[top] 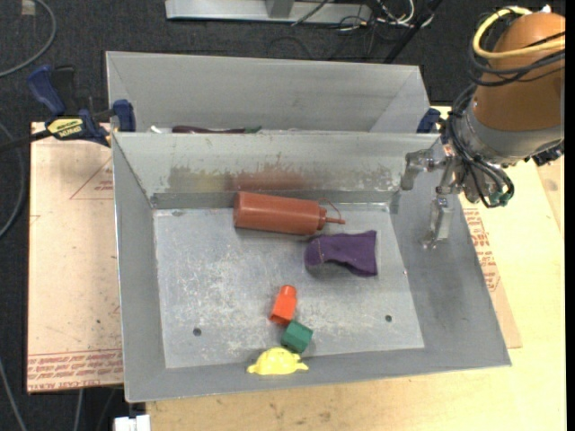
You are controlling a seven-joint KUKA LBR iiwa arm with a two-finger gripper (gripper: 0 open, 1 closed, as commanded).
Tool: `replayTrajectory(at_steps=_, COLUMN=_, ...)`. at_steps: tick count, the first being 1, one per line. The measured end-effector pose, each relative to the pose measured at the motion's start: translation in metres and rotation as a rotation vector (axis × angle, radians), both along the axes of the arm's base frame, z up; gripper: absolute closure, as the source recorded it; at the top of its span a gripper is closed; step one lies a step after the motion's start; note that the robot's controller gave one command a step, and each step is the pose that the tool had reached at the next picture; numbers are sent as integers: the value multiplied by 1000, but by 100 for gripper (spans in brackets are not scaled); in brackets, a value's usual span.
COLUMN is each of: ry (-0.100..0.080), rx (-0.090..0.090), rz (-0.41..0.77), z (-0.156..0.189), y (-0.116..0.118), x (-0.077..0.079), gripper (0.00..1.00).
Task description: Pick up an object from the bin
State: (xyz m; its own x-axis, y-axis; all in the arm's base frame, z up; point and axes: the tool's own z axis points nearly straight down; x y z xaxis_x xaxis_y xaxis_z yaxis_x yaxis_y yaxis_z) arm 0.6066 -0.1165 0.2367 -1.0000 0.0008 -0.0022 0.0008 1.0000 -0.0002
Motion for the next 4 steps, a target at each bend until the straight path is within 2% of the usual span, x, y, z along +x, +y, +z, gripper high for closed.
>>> replayTrajectory(at_steps=1, ry=-1, rx=-2, rz=8, z=-32, y=42, x=-25, gripper=0)
replayTrajectory(at_steps=2, ry=4, rx=4, rz=110, z=-52, y=72, x=-40, gripper=0)
replayTrajectory(at_steps=3, ry=-1, rx=0, rz=105, z=-59, y=82, x=-36, gripper=0)
replayTrajectory(at_steps=4, ry=-1, rx=2, rz=-149, z=-72, y=88, x=-28, gripper=0)
